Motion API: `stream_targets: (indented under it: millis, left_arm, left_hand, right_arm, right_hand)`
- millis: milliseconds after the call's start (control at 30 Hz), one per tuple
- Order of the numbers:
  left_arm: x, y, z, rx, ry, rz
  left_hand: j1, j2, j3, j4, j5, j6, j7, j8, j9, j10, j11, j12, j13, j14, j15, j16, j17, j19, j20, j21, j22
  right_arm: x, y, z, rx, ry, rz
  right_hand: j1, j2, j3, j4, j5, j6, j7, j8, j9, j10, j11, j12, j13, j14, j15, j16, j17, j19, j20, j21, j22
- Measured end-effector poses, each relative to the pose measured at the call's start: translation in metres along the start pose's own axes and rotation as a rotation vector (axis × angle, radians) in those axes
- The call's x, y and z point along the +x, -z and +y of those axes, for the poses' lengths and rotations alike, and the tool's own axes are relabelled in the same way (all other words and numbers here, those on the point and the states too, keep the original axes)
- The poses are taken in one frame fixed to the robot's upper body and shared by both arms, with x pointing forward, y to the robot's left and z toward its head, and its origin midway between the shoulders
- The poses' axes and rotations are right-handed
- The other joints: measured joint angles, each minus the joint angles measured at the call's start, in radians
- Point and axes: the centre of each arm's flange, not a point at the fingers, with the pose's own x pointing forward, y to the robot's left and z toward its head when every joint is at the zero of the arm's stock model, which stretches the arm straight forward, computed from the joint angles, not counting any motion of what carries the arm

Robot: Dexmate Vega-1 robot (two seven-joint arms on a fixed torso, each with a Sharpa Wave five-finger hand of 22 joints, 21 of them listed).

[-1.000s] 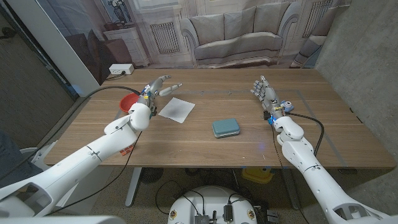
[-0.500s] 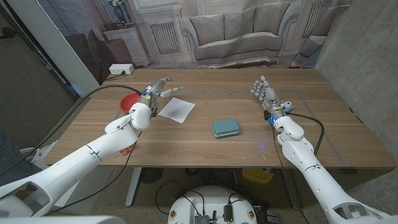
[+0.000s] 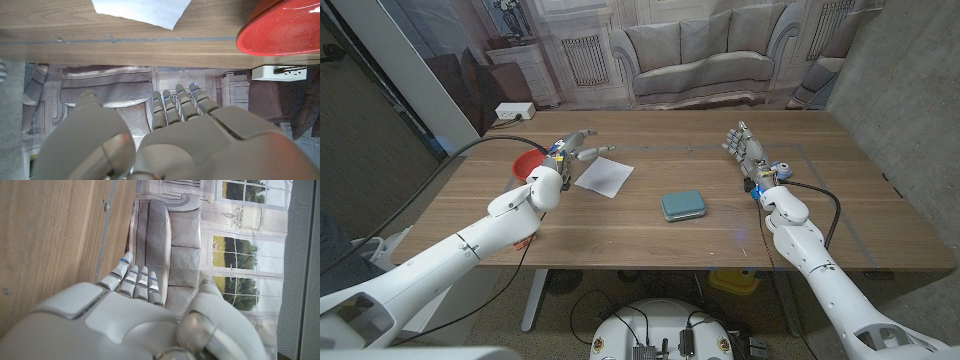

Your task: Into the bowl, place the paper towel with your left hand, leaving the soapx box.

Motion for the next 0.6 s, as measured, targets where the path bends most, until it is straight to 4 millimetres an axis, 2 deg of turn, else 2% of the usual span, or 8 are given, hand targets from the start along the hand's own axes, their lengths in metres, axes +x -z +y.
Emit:
stream_targets:
  millis: [233,400,600]
  left_arm:
    - [-0.0004,0.0010,0.0000,0.023,0.017,0.004]
    - [0.0007,0.0010,0.0005,0.038,0.028,0.005]
    - [0.0025,0.0007,0.0005,0.067,0.045,0.008]
  left_hand:
    - [0.020,-0.015,-0.007,-0.015,0.006,-0.003,-0.011,-0.006,0.000,0.003,-0.003,-0.006,0.000,0.000,0.000,0.000,-0.003,0.010,0.010,0.000,0.000]
    - [0.037,-0.032,-0.010,-0.024,0.010,-0.007,-0.036,-0.010,0.000,0.003,-0.004,-0.006,0.000,0.000,0.000,-0.008,-0.002,0.012,0.013,0.000,0.000]
    - [0.055,-0.037,-0.015,-0.034,0.013,-0.005,-0.049,-0.010,0.000,0.000,-0.008,-0.012,0.000,0.000,0.000,-0.008,0.000,0.010,0.022,0.000,0.000]
  right_arm:
    - [0.0002,0.0010,0.0018,0.003,-0.001,0.002]
    - [0.0000,0.0009,0.0028,0.003,0.001,0.002]
    - [-0.0004,0.0001,0.0041,0.003,0.004,0.003]
  right_hand:
    - [0.000,0.000,-0.003,-0.003,0.000,0.000,0.000,0.000,0.000,0.000,0.000,0.000,0.000,0.000,0.000,0.000,0.000,0.000,0.000,0.000,0.000]
    - [0.000,0.000,-0.004,-0.004,0.000,0.000,0.000,0.000,0.000,0.000,0.000,0.000,0.000,0.000,0.000,0.000,0.000,0.004,0.004,0.000,0.000]
    - [0.000,0.000,-0.004,-0.004,0.000,0.000,0.000,0.000,0.000,0.000,0.000,0.000,0.000,0.000,0.000,0.000,0.000,0.006,0.006,0.000,0.000]
